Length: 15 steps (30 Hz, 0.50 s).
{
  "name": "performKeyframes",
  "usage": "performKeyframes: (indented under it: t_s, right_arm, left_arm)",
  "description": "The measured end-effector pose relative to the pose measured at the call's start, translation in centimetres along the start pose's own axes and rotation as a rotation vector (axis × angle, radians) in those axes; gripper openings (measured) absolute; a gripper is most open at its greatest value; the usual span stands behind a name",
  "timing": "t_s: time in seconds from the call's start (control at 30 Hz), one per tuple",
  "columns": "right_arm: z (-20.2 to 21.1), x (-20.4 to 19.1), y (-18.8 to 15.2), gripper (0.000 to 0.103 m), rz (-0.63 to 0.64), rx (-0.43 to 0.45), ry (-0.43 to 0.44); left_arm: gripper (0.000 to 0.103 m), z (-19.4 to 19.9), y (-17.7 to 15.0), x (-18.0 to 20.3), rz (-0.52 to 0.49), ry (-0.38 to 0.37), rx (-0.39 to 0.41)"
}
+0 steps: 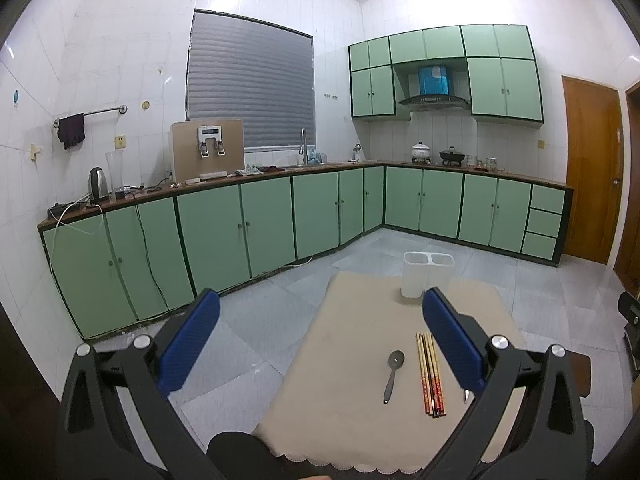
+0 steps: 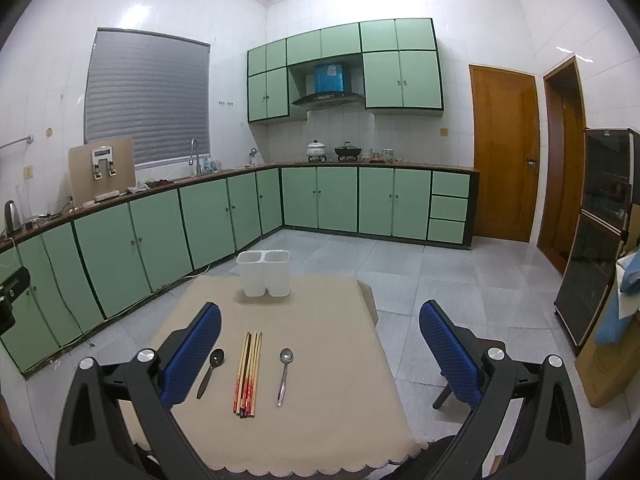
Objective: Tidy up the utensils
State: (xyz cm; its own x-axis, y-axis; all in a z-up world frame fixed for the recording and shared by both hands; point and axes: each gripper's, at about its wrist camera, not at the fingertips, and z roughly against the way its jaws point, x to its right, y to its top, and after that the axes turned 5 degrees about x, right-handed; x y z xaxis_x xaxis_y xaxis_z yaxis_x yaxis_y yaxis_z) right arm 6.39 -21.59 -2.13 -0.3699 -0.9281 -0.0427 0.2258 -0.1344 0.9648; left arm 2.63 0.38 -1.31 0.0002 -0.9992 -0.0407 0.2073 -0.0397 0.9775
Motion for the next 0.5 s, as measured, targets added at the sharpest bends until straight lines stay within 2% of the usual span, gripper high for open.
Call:
performKeyframes:
  t_s: [0.13,0.23,0.3,0.4,0.43,0.47,0.5]
  right_arm:
    - [-2.0,-0.4,-0.9,0.097,0.005,-0.045,0.016]
    - [-5.0,-0.7,-2.8,0.097,0.01,-0.134,0.032]
    - [-7.1,-0.7,-4.5,0.089,0.007,-0.205,0.05]
    - [-11.2,-1.1,-8.0,0.076,0.001,-0.349,0.091]
    - [-12.0,-1.1,-8.8,0.069,0.001,-0.376,0.103]
    - [-13.4,-1.4,-10.0,0.064,0.003,-0.418,0.117]
    - [-15.0,-1.7,-11.3,0.063,0.004,-0.461,0.127]
  left_arm:
    - [0.098,-2.0,-0.8,-0.1,0.002,-0.044,-0.054]
    - [0.098,-5.6,-2.9,-0.2,0.011,-0.083,-0.179]
    - [0.098,-8.2,-4.7,-0.3,0.022,-0.137,-0.268]
    - [0.098,-11.2,-7.4,-0.2,0.016,-0.159,-0.327]
    - [0.098,-12.1,-8.2,0.1,0.01,-0.171,-0.343]
    - [0.098,-13.0,-9.0,0.3,0.008,-0.192,-0.367]
    - [0.098,-14.4,-10.1,0.6,0.019,-0.245,-0.405]
